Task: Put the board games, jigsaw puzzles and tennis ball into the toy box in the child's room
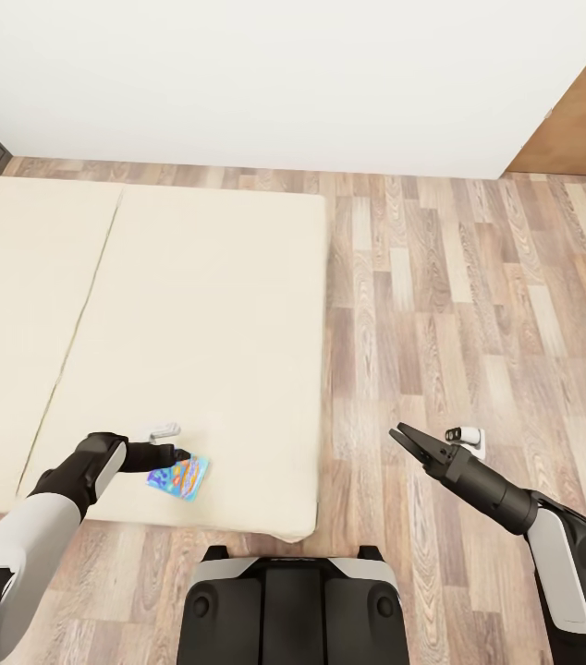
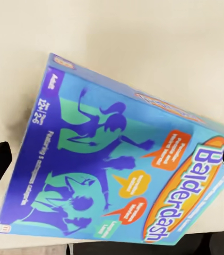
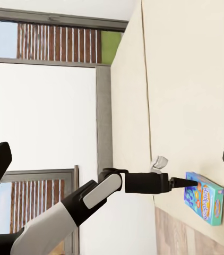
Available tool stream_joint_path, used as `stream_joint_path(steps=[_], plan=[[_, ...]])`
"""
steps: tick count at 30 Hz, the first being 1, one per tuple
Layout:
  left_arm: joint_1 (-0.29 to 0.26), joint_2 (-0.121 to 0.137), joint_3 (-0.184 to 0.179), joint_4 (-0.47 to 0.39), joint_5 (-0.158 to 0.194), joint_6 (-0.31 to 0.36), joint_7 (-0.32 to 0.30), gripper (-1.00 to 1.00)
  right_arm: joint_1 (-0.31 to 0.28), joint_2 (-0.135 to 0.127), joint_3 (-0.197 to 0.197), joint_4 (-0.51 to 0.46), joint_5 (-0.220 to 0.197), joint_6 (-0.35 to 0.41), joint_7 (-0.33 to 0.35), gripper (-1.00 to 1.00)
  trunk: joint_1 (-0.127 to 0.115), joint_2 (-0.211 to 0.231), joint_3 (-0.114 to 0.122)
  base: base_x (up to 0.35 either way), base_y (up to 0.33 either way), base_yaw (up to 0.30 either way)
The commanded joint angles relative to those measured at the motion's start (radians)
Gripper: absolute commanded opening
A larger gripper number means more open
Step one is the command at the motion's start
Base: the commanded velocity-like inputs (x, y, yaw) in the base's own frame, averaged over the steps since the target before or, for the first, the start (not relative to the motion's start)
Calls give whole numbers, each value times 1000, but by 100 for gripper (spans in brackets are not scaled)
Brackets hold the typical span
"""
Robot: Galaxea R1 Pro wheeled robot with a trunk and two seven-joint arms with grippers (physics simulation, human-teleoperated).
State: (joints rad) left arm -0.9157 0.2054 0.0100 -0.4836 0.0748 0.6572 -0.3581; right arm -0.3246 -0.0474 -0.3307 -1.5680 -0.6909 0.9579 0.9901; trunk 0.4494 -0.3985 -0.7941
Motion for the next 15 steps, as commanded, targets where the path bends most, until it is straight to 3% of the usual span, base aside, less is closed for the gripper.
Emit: stream_joint_path(steps=[1,15], plan=[[0,0,1,-1,8,9,1,100,-1,0,-1,0,1,4,3,100,1,-2,-1,0,-200,0],[0,0,2,-1,10,10,-1,100,-1,0,-1,0,1,4,4,100,1,-2,-1,-67,-174,0]])
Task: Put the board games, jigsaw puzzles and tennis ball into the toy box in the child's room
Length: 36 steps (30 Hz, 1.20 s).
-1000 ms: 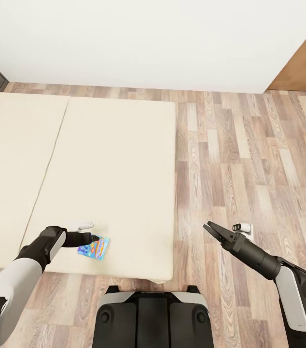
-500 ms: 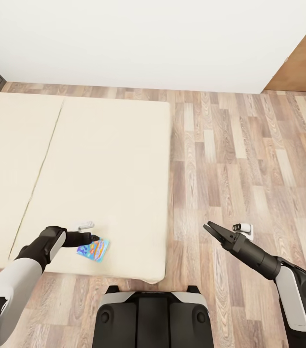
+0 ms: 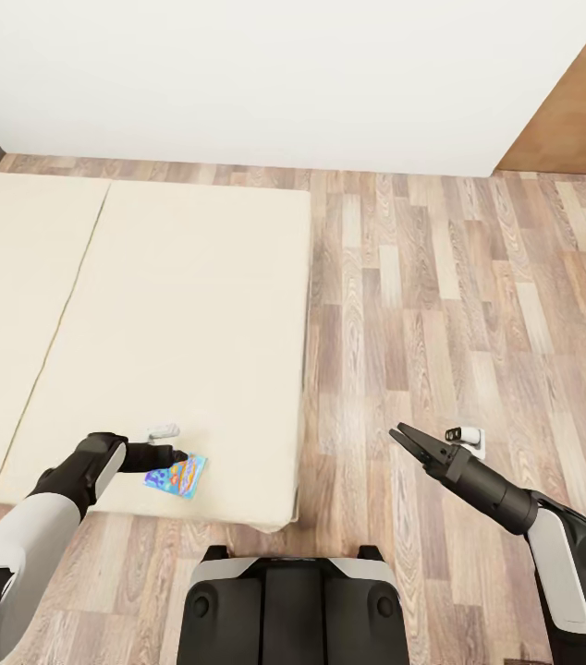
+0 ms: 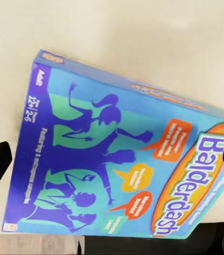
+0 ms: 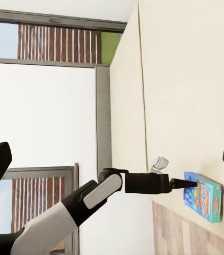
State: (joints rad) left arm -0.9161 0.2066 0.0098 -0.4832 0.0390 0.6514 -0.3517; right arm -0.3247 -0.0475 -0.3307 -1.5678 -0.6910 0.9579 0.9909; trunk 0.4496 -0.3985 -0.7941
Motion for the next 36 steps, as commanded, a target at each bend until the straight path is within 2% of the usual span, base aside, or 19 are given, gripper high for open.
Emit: stream_joint_path(steps=[1,17,36], plan=[[0,-1,2,-2,46,16,-7,100,-1,0,-1,0,1,4,3,100,0,-2,-1,-59,-112,0],[0,-1,2,-2,47,16,-7,100,-1,0,-1,0,1,4,3,100,0,-2,-1,-31,-138,0],[0,-1,4,-2,47,15,-7,100,-1,0,-1,0,1,4,3,100,0,-2,-1,0,-1,0]])
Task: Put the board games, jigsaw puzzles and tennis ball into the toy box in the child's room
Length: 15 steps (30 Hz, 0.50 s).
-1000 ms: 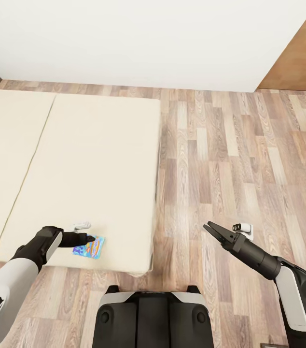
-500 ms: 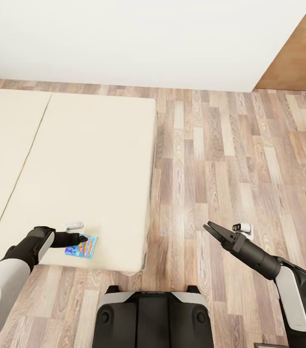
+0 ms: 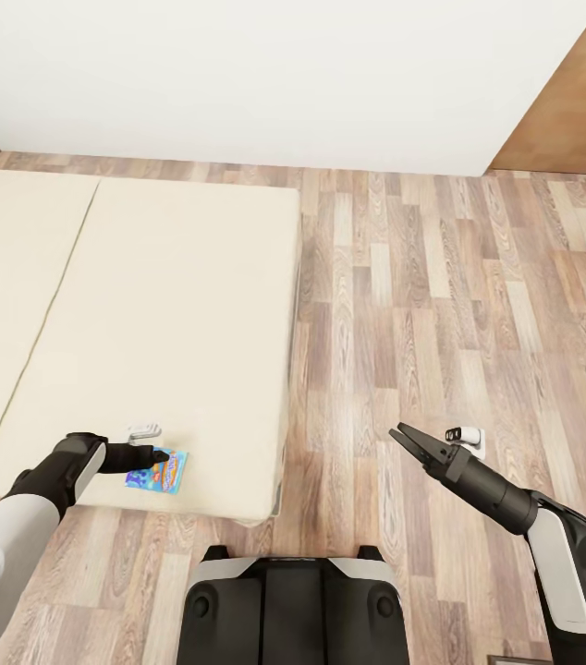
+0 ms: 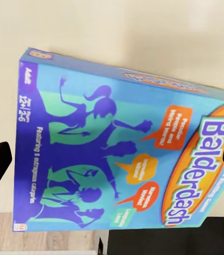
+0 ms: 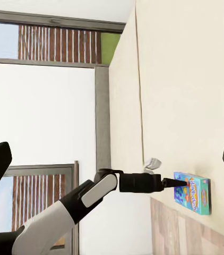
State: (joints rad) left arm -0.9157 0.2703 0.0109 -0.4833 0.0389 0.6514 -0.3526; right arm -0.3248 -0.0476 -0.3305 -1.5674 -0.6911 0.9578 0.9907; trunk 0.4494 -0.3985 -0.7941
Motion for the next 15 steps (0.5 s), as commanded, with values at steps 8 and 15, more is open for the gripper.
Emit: stream_joint_path(steps=[8,15], plan=[[0,-65,3,-2,48,15,-6,100,0,1,-1,0,1,4,3,100,1,-2,-1,0,221,6],[0,-65,3,-2,48,15,-6,100,0,1,-1,0,1,4,3,100,1,-2,-1,0,128,53]])
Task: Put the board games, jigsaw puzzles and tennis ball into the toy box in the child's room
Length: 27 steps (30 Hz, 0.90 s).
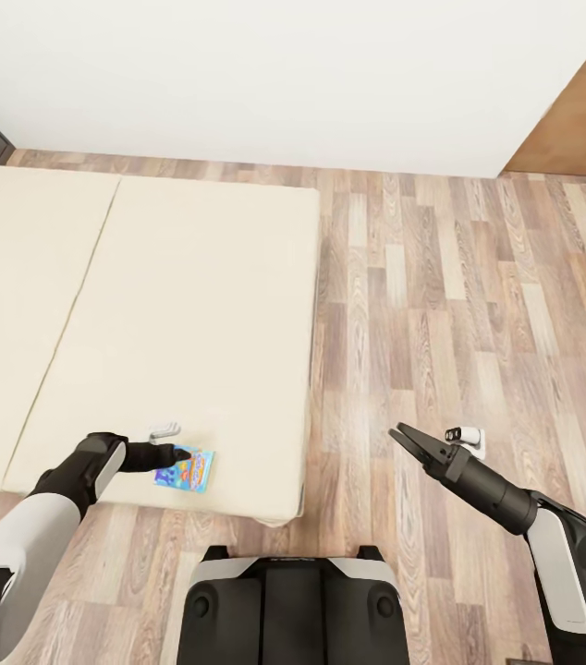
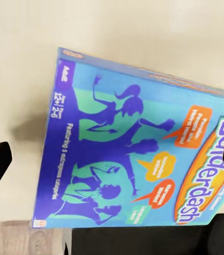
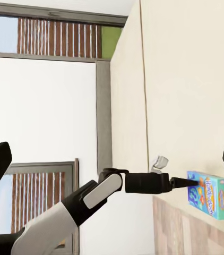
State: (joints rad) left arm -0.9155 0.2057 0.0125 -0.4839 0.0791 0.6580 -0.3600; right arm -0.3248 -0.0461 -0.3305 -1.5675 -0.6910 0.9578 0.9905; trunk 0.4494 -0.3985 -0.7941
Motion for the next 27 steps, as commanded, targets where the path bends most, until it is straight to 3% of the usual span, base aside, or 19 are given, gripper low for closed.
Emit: stream_joint_path(steps=[1,10,27], plan=[[0,0,1,-1,8,8,1,100,0,0,-1,0,1,4,3,100,1,-1,-1,0,67,62],[0,0,1,-1,8,8,1,100,0,0,-1,0,1,4,3,100,1,-1,-1,0,117,59],[0,0,0,-1,8,8,1,100,0,0,-1,0,1,4,3,100,1,-1,-1,0,8,7]])
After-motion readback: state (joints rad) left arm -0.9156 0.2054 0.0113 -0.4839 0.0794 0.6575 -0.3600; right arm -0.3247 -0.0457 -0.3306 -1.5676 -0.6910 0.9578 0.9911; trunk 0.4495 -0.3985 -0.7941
